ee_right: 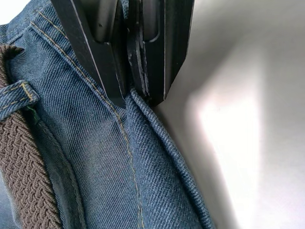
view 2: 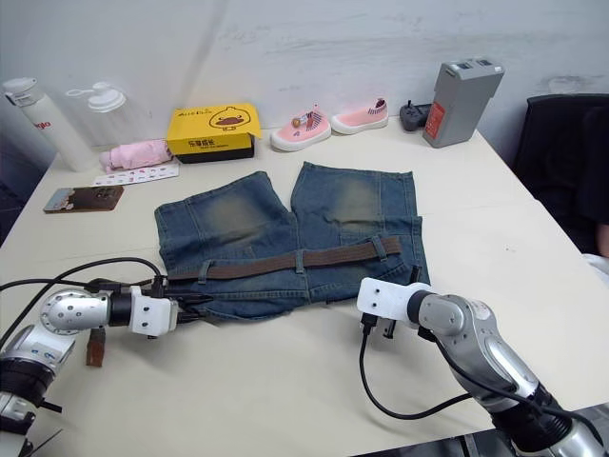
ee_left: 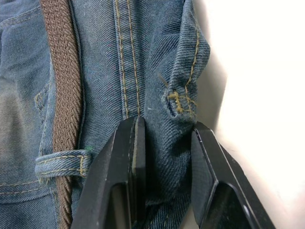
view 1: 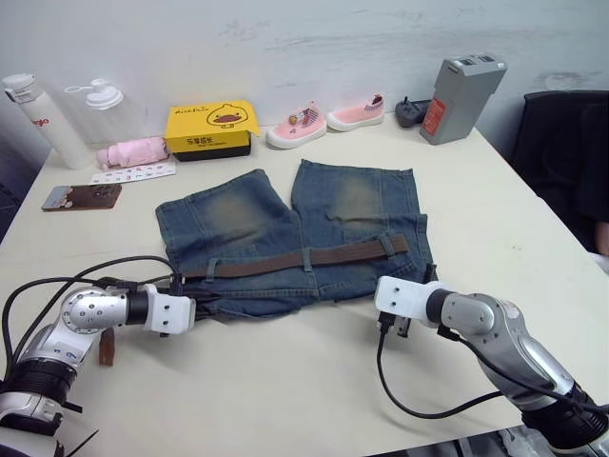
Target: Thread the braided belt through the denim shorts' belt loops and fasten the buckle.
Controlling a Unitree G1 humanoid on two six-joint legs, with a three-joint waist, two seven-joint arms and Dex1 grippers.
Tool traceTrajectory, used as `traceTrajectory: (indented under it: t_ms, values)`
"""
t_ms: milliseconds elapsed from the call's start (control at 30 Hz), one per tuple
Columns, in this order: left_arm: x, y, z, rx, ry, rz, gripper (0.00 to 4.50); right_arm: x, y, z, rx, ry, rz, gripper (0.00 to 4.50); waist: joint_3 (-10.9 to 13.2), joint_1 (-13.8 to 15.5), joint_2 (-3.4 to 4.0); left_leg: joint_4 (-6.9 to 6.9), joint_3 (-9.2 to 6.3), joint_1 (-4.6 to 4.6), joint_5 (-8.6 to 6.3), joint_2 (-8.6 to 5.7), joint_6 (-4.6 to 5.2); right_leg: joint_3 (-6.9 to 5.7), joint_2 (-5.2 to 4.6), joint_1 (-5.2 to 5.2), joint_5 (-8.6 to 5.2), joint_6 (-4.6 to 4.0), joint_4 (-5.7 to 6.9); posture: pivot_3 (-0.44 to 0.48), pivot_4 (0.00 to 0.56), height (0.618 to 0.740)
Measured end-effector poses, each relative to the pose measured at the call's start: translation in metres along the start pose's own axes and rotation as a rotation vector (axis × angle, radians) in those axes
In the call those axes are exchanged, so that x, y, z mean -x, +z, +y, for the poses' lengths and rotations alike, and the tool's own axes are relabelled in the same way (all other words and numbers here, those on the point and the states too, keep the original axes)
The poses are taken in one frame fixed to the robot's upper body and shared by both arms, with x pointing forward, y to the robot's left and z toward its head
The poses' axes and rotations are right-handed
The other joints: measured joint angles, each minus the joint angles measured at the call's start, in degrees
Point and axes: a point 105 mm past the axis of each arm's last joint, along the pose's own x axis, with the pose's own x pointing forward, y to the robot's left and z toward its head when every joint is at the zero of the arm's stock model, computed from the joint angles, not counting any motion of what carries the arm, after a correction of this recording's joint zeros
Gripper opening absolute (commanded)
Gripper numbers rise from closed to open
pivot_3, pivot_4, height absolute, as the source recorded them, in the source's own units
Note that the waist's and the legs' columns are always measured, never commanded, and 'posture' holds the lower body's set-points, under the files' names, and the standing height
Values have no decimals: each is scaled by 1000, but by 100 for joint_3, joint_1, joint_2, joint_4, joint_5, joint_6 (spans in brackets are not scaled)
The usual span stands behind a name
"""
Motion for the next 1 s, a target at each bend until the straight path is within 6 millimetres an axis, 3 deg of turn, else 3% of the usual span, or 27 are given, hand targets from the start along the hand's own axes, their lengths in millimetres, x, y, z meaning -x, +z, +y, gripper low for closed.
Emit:
traceTrajectory:
  t_ms: [33, 100, 133, 300, 367, 433, 600, 700, 833, 1000]
  values:
    - [-1, 1, 0, 2, 3, -2, 1585, 0, 0, 0, -1, 0, 1, 17, 0, 5, 1, 0, 0, 0, 0, 0, 0, 1, 0, 0, 0, 0, 0, 0, 150, 712]
    - [-2, 2, 1, 10, 8, -7, 2125, 1, -1, 0, -4, -4, 3, 810, 0, 24, 1, 1, 1, 0, 0, 0, 0, 1, 0, 0, 0, 0, 0, 0, 150, 712]
    - [-4, 5, 1, 35, 22, -20, 2414, 2, -3, -3, -13, -13, 7, 1000, 0, 43, 1, 4, 1, 0, -1, 1, 1, 1, 0, 0, 1, 2, 0, 0, 150, 712]
    - [0, 17, -1, 144, 38, -55, 4500, 19, -17, -16, -155, -20, 6, 3410, 7, 90, 6, 7, -8, -8, -9, 7, 13, -1, -6, -3, 3, 6, -8, 0, 150, 712]
    - [4, 22, -4, 196, 9, -62, 4500, 27, -17, -19, -231, 12, -14, 4440, 24, 80, 9, 6, -6, -9, -10, 6, 14, -1, -2, -3, 3, 5, -11, 0, 150, 712]
    - [7, 29, -11, 282, -37, -83, 4500, 38, -9, -29, -328, 38, -75, 4479, 61, 63, 17, 5, -7, -13, -9, 7, 13, 0, 0, -6, 4, 7, -14, 0, 150, 712]
    - [29, 59, -8, 456, -131, -156, 4500, 67, 13, -99, -543, -37, -219, 4479, 97, -40, 17, -7, -17, -11, 0, 30, -3, -1, 3, -3, 4, 3, -11, 0, 150, 712]
    - [34, 61, -1, 541, -100, -186, 4500, 59, 7, -126, -757, -76, -221, 4479, 87, -44, 36, -7, -23, -10, 1, 24, -4, -5, 0, -9, 4, 2, -11, 0, 150, 712]
    - [30, 58, 6, 635, -44, -219, 4500, 29, -14, -122, -997, -20, -139, 4479, 88, -39, 37, -4, -14, -32, 3, 6, -3, -11, 0, -18, 4, 1, -10, 0, 150, 712]
    - [30, 55, 24, 703, 55, -261, 4500, 0, -15, -101, -1125, 122, -99, 4479, 88, -62, 36, 0, -9, -31, 6, -2, 0, -7, 5, -18, 5, 2, -8, 0, 150, 712]
